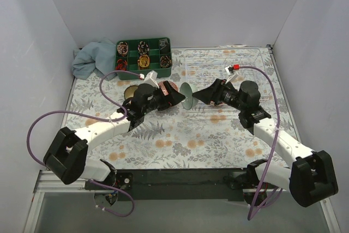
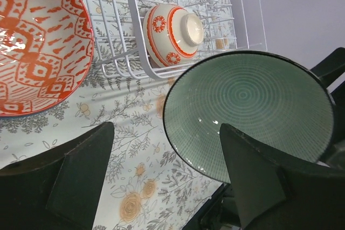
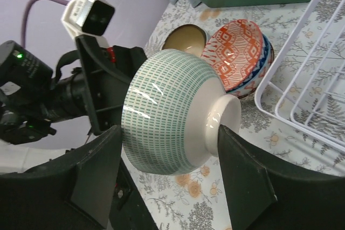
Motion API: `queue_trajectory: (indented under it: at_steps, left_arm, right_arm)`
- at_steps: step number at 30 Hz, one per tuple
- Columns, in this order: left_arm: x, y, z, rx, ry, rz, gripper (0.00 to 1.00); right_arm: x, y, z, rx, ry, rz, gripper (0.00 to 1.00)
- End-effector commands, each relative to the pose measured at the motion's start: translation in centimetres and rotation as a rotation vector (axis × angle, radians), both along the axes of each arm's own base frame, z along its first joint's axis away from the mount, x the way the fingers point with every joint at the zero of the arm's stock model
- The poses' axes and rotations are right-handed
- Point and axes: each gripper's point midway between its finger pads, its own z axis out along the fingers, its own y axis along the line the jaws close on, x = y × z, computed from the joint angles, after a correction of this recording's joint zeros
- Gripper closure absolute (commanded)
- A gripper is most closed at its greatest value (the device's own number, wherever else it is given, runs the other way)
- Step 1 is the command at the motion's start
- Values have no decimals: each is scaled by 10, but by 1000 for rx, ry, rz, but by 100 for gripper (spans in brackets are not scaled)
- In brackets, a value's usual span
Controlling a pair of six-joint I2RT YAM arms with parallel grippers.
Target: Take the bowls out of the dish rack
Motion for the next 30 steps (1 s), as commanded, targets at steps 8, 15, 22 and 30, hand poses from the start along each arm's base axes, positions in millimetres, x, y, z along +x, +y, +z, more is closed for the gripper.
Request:
queue_trajectory:
  at_steps: [8, 15, 22, 30]
  left_arm:
    - [1, -21, -4, -151, 49, 25, 41]
    - [-14, -27, -4, -264, 82, -18, 65]
    - [-17, -22, -1, -286, 53, -11, 92]
    - [-12, -5, -1, -167, 3, 47, 100]
  right_arm:
    - [-27, 7, 57, 178, -144, 99, 78]
    - [-31, 7, 47, 186, -114, 103, 77]
    - [-34, 6, 42, 187, -101, 107, 77]
    - [-31, 3, 32, 159, -113, 81, 42]
